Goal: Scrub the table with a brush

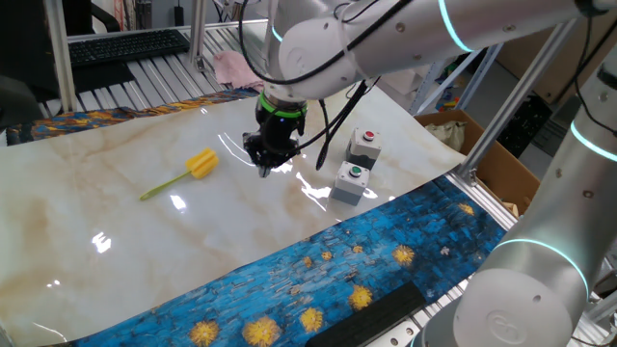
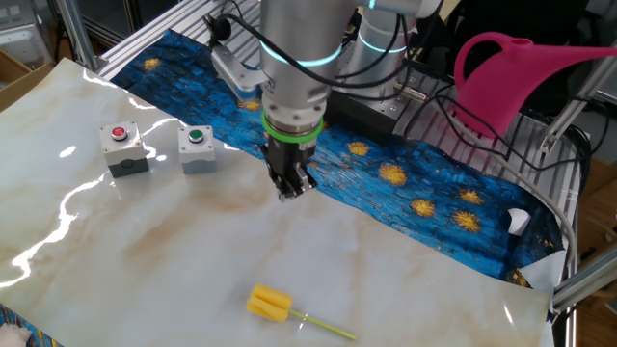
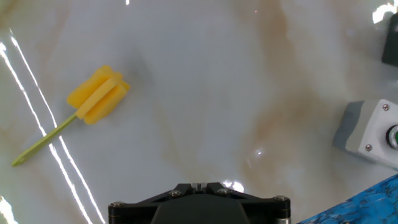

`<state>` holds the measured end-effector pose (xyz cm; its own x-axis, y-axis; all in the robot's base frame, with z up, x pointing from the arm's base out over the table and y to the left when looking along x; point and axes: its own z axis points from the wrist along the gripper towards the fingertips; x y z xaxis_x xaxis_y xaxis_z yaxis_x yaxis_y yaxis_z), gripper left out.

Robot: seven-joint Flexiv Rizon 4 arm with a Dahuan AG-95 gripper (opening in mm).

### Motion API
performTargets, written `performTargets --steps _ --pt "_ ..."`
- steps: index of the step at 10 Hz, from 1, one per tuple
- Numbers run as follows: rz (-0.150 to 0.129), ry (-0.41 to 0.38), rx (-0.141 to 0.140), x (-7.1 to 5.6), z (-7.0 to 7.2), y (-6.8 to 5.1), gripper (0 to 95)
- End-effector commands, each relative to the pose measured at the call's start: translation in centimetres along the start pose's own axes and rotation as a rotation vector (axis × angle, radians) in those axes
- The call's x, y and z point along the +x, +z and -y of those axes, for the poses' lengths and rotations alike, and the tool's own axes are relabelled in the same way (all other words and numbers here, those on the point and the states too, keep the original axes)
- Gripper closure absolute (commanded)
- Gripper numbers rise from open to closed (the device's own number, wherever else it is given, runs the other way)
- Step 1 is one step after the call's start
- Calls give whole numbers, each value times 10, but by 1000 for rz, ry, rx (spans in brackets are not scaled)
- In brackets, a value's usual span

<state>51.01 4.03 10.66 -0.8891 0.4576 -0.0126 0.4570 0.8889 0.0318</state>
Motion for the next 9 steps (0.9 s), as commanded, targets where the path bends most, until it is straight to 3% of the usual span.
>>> performTargets --steps 1,2,6,9 --pt "4 20 6 4 -7 6 950" --pt "4 20 6 4 -7 6 950" --pt "7 90 25 7 -34 15 950" --pt "1 133 37 6 -43 17 950"
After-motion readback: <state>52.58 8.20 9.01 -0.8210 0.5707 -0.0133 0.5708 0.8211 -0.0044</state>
